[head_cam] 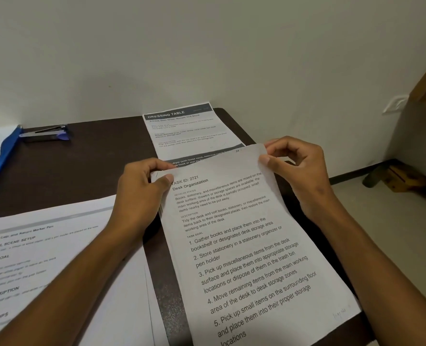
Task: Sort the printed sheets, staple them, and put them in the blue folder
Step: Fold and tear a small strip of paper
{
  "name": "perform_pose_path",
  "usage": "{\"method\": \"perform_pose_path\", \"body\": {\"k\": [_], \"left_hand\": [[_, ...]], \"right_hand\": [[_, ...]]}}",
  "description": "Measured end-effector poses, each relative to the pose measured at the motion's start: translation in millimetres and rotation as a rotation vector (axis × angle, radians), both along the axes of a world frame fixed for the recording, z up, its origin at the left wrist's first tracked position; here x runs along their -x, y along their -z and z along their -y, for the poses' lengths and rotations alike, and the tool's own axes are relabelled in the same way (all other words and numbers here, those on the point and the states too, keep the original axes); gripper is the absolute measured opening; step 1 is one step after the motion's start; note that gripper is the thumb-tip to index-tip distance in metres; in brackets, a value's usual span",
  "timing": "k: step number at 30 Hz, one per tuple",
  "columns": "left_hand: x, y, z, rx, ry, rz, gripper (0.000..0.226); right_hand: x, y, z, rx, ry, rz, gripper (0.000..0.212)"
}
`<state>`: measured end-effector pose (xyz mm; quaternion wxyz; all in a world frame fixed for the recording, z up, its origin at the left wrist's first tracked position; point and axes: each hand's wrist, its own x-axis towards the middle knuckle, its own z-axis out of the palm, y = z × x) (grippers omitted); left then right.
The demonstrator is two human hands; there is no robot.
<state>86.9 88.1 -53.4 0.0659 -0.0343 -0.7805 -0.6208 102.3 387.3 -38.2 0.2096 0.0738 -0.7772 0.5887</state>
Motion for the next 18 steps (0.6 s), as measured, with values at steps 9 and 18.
{"method": "perform_pose_path", "body": {"k": [9, 18], "left_hand": [[0, 0, 1, 0.068, -0.012, -0.030, 0.026], [-4, -2, -6, 0.318, -0.076, -0.208, 0.024]], "right_hand": [[-23, -19, 9, 0.160, -0.585, 0.269, 0.022], [-22, -16, 13, 0.086, -0.576, 0.296, 0.012]]}}
